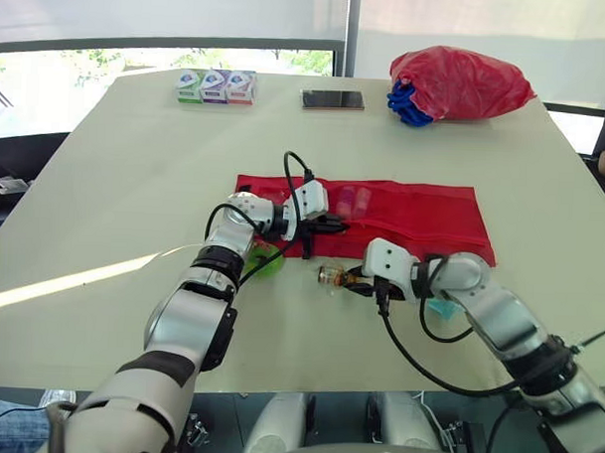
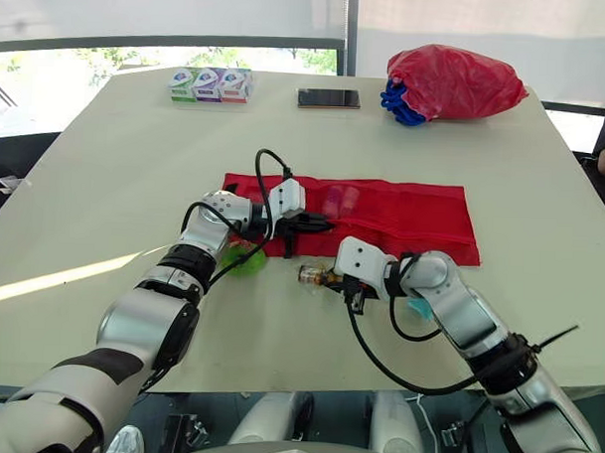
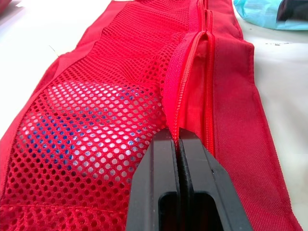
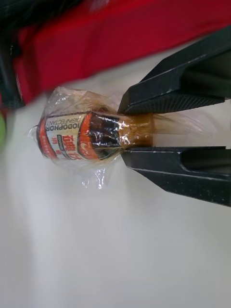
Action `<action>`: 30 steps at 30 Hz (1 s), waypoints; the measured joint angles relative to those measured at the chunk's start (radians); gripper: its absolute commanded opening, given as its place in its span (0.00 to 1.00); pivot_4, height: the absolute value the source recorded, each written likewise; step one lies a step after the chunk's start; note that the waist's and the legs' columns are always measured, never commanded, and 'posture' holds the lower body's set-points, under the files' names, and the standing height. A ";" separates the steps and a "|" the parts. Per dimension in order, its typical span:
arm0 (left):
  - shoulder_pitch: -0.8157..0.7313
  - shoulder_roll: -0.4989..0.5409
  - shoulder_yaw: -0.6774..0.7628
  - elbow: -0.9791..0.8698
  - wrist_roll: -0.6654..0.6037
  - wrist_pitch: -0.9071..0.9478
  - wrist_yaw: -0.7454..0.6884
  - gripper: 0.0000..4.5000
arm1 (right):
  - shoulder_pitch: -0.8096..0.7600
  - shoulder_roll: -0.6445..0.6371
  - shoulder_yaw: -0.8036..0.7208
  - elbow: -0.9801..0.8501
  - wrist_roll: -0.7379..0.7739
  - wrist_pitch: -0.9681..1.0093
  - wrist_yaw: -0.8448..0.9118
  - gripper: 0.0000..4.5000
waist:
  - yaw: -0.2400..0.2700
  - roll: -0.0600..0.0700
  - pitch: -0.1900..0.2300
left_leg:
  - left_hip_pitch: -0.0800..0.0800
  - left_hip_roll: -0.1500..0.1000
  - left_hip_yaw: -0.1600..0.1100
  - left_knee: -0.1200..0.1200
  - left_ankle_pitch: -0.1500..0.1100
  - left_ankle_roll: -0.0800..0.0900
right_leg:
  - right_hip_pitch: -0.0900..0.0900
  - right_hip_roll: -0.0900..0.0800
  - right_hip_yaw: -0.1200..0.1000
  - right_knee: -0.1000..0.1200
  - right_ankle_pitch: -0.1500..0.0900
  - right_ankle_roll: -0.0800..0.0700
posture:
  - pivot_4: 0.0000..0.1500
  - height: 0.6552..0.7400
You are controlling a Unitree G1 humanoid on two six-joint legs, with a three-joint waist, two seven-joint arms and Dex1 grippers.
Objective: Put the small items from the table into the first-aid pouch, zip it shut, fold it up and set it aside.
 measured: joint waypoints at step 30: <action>0.139 -0.046 0.008 -0.217 -0.052 0.087 -0.025 0.00 | -0.071 0.495 -0.408 -0.042 0.038 0.687 -0.629 0.09 | -0.003 0.002 -0.001 | 0.000 -0.001 0.001 -0.001 0.000 0.000 | -0.002 -0.001 0.002 0.002 0.000 0.000 | 1.00 1.00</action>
